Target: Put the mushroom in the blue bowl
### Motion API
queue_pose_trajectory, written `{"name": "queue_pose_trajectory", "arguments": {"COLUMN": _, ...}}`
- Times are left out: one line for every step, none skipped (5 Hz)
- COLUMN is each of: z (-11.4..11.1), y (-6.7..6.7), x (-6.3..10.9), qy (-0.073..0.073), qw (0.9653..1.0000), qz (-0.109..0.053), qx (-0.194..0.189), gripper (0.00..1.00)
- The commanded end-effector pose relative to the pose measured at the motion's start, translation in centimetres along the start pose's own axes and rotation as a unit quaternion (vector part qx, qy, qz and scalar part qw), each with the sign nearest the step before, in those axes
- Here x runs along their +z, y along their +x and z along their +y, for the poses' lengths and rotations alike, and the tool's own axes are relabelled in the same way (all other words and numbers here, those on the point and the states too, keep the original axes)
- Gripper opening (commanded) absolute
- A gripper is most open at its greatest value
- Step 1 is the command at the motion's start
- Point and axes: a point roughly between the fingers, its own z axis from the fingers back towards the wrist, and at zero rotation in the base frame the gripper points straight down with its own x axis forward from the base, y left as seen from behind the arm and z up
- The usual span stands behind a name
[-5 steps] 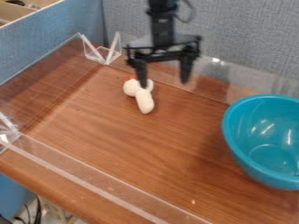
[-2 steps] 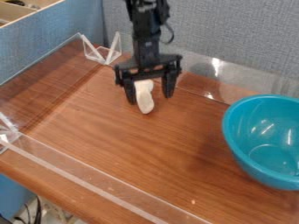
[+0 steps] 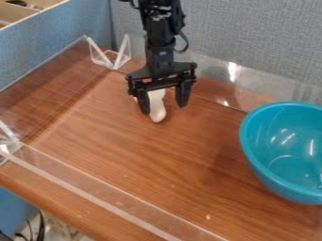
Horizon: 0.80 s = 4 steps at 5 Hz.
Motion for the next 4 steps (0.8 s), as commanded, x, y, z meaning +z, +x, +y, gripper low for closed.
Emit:
{"name": "queue_pose_trajectory", "arguments": {"z": -0.20, "y": 1.66, "x": 1.78, "qy": -0.020, "qw": 0.9992, "qz": -0.032, "qx": 0.014, "gripper": 1.00}}
{"name": "queue_pose_trajectory", "arguments": {"z": -0.27, "y": 1.88, "x": 1.82, "qy": -0.021, "qw": 0.9990, "qz": -0.037, "qx": 0.016, "gripper": 1.00}}
{"name": "queue_pose_trajectory", "arguments": {"z": -0.32, "y": 2.06, "x": 1.88, "qy": -0.022, "qw": 0.9987, "qz": -0.042, "qx": 0.018, "gripper": 1.00}}
{"name": "queue_pose_trajectory", "arguments": {"z": -0.38, "y": 2.19, "x": 1.90, "qy": -0.023, "qw": 0.9985, "qz": -0.047, "qx": 0.018, "gripper": 1.00}}
